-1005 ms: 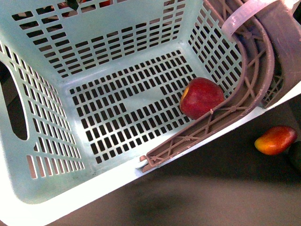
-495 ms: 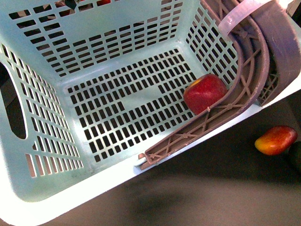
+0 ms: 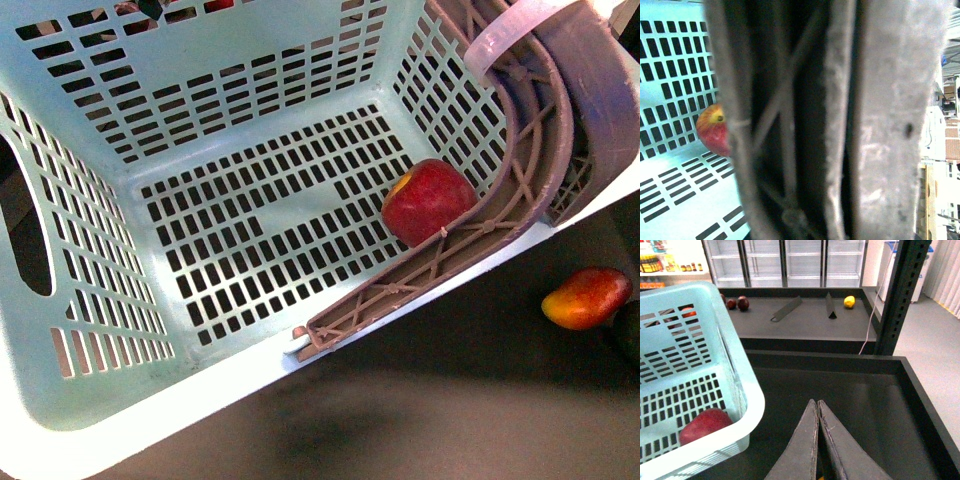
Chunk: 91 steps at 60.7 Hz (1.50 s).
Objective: Pick apple with right arm and hold basket with left
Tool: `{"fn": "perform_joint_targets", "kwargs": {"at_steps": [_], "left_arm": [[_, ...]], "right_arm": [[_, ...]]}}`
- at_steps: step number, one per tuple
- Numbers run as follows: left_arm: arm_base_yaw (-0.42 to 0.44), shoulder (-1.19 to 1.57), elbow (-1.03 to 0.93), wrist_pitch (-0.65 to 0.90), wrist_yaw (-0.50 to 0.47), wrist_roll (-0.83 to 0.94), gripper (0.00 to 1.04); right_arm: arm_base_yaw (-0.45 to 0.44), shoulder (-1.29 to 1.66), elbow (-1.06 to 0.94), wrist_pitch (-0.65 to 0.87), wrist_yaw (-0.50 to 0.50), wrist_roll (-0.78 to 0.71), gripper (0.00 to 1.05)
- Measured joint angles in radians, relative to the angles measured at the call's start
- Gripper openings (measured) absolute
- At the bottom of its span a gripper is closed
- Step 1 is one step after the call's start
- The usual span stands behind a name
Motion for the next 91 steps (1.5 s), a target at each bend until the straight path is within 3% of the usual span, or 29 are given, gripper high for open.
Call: {"fn": "perform_joint_targets", "kwargs": {"at_steps": [70, 77, 91], "left_arm": [[0.000, 0.000, 0.000, 0.000, -0.003, 0.000, 0.15], [0.000, 0.000, 0.000, 0.000, -0.002, 0.001, 0.15], [0.000, 0.002, 0.000, 0.000, -0.002, 0.000, 0.15]], "right_arm": [[-0.002, -0.394, -0.053, -0.312, -0.003, 0.000, 0.02], [-0.002, -0.535, -0.053, -0.480, -0.003, 0.000, 0.02], [-0.002, -0.566, -0.053, -0.492, -0.003, 0.000, 0.02]]}}
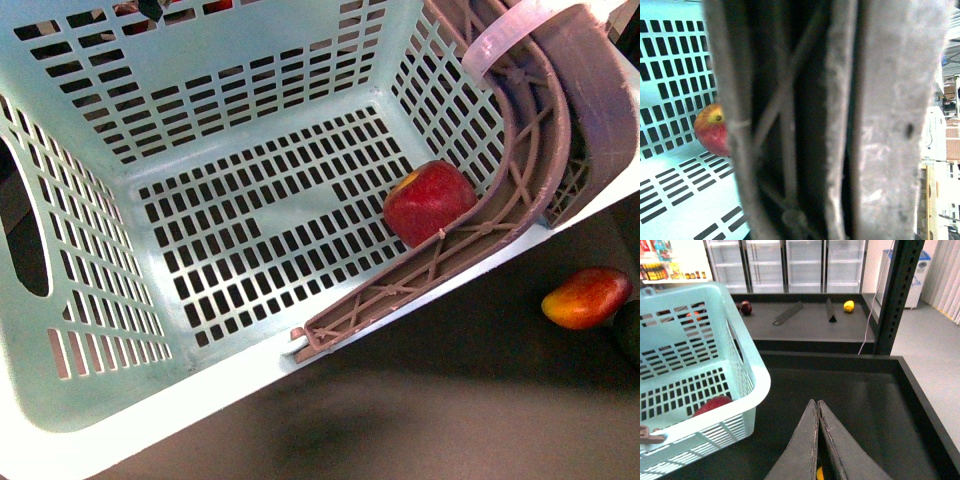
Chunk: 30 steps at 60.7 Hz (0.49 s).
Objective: Pick apple with right arm and hold basket with left
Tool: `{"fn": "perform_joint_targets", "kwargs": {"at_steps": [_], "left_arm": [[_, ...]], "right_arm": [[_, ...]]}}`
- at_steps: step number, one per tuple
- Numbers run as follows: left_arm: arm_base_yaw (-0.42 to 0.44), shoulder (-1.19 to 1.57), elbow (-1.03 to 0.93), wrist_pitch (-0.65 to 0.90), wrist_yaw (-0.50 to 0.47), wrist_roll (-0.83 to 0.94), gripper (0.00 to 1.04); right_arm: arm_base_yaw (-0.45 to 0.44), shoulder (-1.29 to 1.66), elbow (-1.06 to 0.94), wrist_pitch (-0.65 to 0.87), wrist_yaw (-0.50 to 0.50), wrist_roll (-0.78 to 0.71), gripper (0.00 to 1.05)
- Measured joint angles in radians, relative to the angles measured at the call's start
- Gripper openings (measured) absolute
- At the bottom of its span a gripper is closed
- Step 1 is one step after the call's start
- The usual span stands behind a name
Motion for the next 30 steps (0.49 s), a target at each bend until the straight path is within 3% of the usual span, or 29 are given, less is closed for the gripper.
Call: {"fn": "perform_joint_targets", "kwargs": {"at_steps": [4, 17, 30], "left_arm": [[0.000, 0.000, 0.000, 0.000, 0.000, -0.001, 0.15], [0.000, 0.000, 0.000, 0.000, 0.000, 0.001, 0.15], [0.000, 0.000, 0.000, 0.000, -0.001, 0.001, 0.15]], "right_arm": [[0.000, -0.001, 0.000, 0.000, 0.000, 0.000, 0.04], [0.000, -0.001, 0.000, 0.000, 0.000, 0.000, 0.38], [0.000, -0.001, 0.000, 0.000, 0.000, 0.000, 0.86]]}}
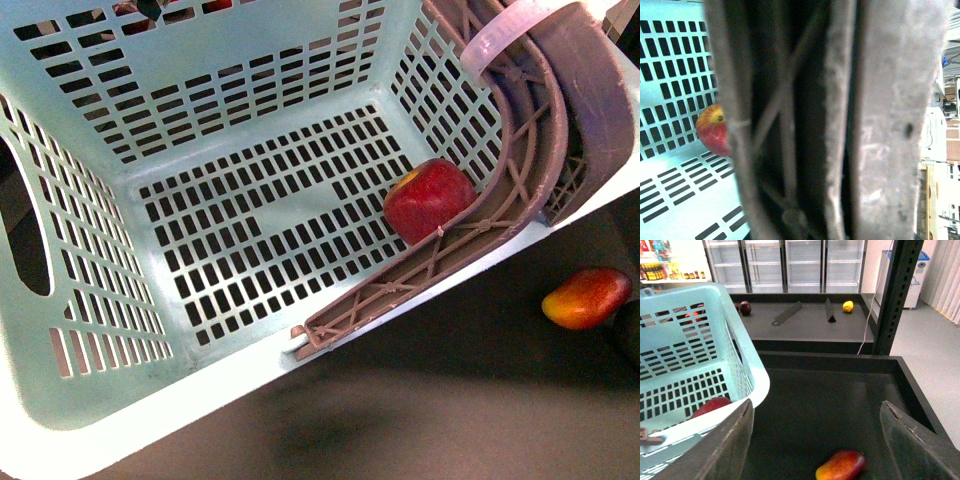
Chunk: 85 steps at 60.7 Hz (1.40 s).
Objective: Pick apple with right arm and hold basket with left
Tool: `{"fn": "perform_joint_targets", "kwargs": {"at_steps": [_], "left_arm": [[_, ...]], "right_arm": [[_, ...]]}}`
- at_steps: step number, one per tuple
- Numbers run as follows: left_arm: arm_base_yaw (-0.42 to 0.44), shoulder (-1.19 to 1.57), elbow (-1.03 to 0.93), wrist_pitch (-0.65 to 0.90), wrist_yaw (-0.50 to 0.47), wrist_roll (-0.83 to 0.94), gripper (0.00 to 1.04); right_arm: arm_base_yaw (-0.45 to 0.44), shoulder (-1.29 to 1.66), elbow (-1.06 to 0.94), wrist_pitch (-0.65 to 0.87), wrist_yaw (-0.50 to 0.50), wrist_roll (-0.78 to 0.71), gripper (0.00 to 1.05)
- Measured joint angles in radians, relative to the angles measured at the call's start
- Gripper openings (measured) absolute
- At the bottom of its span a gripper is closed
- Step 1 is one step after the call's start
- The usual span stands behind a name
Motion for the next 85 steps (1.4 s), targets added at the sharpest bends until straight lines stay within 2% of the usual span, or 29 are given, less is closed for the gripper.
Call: {"fn": "perform_joint_targets", "kwargs": {"at_steps": [5, 16, 22, 34, 46, 57, 60, 67, 76, 85], "left_arm": [[0.000, 0.000, 0.000, 0.000, 0.000, 0.000, 0.15], [0.000, 0.000, 0.000, 0.000, 0.000, 0.000, 0.15], [-0.004, 0.000, 0.018, -0.074, -0.102, -0.006, 0.15], [0.031, 0.000, 0.018, -0.074, -0.150, -0.048, 0.15], [0.154, -0.019, -0.007, -0.049, -0.161, -0.155, 0.15], [0.316, -0.038, -0.053, 0.000, -0.161, -0.243, 0.15], [0.384, -0.028, -0.073, 0.014, -0.161, -0.256, 0.15], [0.470, 0.012, -0.093, 0.031, -0.164, -0.272, 0.15], [0.537, 0.081, -0.106, 0.048, -0.166, -0.299, 0.15], [0.559, 0.124, -0.112, 0.071, -0.168, -0.331, 0.15]], "right_arm": [[0.000, 0.000, 0.000, 0.000, 0.000, 0.000, 0.97], [0.000, 0.000, 0.000, 0.000, 0.000, 0.000, 0.96], [0.000, 0.000, 0.000, 0.000, 0.000, 0.000, 0.96], [0.000, 0.000, 0.000, 0.000, 0.000, 0.000, 0.96], [0.000, 0.000, 0.000, 0.000, 0.000, 0.000, 0.96], [0.000, -0.001, 0.000, 0.000, 0.000, 0.000, 0.96], [0.000, 0.000, 0.000, 0.000, 0.000, 0.000, 0.96], [0.000, -0.001, 0.000, 0.000, 0.000, 0.000, 0.96], [0.000, -0.001, 0.000, 0.000, 0.000, 0.000, 0.96], [0.000, -0.001, 0.000, 0.000, 0.000, 0.000, 0.96]]}}
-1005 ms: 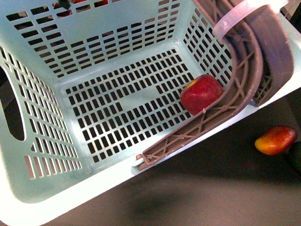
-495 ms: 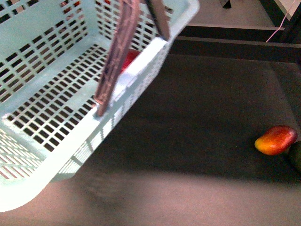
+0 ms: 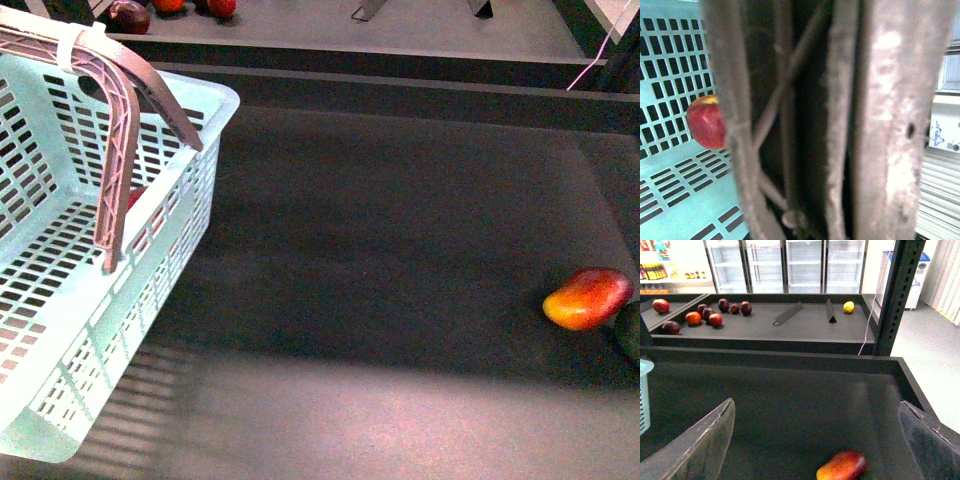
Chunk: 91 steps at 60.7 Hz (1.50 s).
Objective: Pick apple with right arm and hold basket with left
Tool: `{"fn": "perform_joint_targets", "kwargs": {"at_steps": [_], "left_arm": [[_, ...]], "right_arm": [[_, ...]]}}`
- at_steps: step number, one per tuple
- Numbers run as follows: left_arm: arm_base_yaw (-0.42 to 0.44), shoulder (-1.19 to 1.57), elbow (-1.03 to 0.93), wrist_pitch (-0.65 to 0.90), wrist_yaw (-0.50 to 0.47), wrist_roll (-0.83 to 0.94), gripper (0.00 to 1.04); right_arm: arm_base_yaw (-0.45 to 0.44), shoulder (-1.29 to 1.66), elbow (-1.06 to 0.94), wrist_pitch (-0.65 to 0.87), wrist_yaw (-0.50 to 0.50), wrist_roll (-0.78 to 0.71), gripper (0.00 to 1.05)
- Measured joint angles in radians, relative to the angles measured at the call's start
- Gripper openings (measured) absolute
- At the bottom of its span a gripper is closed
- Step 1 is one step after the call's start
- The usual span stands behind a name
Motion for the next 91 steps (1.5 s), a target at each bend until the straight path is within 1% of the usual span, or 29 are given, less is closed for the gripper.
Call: {"fn": "perform_joint_targets", "kwargs": {"at_steps": [17, 28, 43, 53, 59, 60, 61, 62, 65, 68, 69, 83, 85, 88, 91], "left_arm": [[0.013, 0.083, -0.002, 0.047, -0.005, -0.063, 0.15], [0.016, 0.121, -0.008, 0.056, -0.022, -0.067, 0.15], [0.020, 0.102, -0.085, 0.094, -0.027, -0.100, 0.15], [0.020, 0.080, -0.122, 0.085, -0.024, -0.118, 0.15], [0.016, 0.078, -0.122, 0.066, -0.015, -0.118, 0.30], [0.015, 0.078, -0.122, 0.057, -0.015, -0.118, 0.35], [0.014, 0.077, -0.122, 0.055, -0.014, -0.118, 0.36], [0.014, 0.075, -0.122, 0.047, -0.014, -0.118, 0.40], [0.014, 0.070, -0.122, 0.034, -0.015, -0.118, 0.46], [0.014, 0.053, -0.122, 0.016, -0.016, -0.119, 0.56], [0.013, 0.051, -0.122, 0.014, -0.016, -0.119, 0.57], [0.010, -0.090, -0.137, -0.060, -0.033, -0.119, 0.98], [0.010, -0.112, -0.137, -0.074, -0.034, -0.114, 0.99], [0.010, -0.149, -0.137, -0.093, -0.038, -0.110, 0.97], [0.010, -0.199, -0.137, -0.118, -0.042, -0.106, 0.97]], "right_arm": [[0.000, 0.000, 0.000, 0.000, 0.000, 0.000, 0.96], [0.000, 0.000, 0.000, 0.000, 0.000, 0.000, 0.96], [0.000, 0.000, 0.000, 0.000, 0.000, 0.000, 0.96], [0.000, 0.000, 0.000, 0.000, 0.000, 0.000, 0.96], [0.000, 0.000, 0.000, 0.000, 0.000, 0.000, 0.96], [0.000, 0.000, 0.000, 0.000, 0.000, 0.000, 0.96], [0.000, 0.000, 0.000, 0.000, 0.000, 0.000, 0.96], [0.000, 0.000, 0.000, 0.000, 0.000, 0.000, 0.96], [0.000, 0.000, 0.000, 0.000, 0.000, 0.000, 0.96], [0.000, 0.000, 0.000, 0.000, 0.000, 0.000, 0.96], [0.000, 0.000, 0.000, 0.000, 0.000, 0.000, 0.96], [0.000, 0.000, 0.000, 0.000, 0.000, 0.000, 0.96], [0.000, 0.000, 0.000, 0.000, 0.000, 0.000, 0.96], [0.000, 0.000, 0.000, 0.000, 0.000, 0.000, 0.96], [0.000, 0.000, 0.000, 0.000, 0.000, 0.000, 0.96]]}}
